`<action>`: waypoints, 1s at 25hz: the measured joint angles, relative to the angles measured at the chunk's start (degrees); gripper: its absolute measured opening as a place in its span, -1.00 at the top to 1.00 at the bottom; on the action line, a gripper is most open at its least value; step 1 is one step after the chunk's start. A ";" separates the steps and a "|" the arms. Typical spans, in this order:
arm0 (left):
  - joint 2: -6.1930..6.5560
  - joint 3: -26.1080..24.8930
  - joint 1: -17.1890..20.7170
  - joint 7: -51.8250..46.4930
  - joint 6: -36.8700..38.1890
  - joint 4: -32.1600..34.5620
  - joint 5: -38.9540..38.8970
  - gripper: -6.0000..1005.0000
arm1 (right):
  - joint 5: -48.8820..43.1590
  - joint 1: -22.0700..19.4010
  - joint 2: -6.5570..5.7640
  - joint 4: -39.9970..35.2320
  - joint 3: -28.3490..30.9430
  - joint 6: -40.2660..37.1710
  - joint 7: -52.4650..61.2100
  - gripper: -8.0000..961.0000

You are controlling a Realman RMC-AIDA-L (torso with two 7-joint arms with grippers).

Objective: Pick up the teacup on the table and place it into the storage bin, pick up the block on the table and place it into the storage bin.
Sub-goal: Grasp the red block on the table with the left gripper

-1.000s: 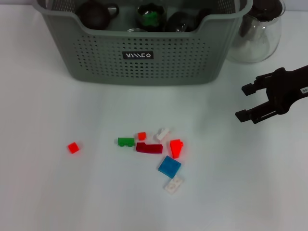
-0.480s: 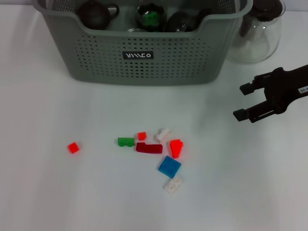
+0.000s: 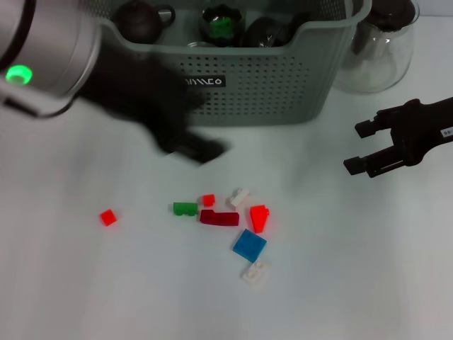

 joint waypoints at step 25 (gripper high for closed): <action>-0.21 16.68 -0.04 -11.78 -11.07 -28.41 27.94 -0.47 | 0.02 0.23 0.34 0.72 -0.12 0.51 1.80 -0.89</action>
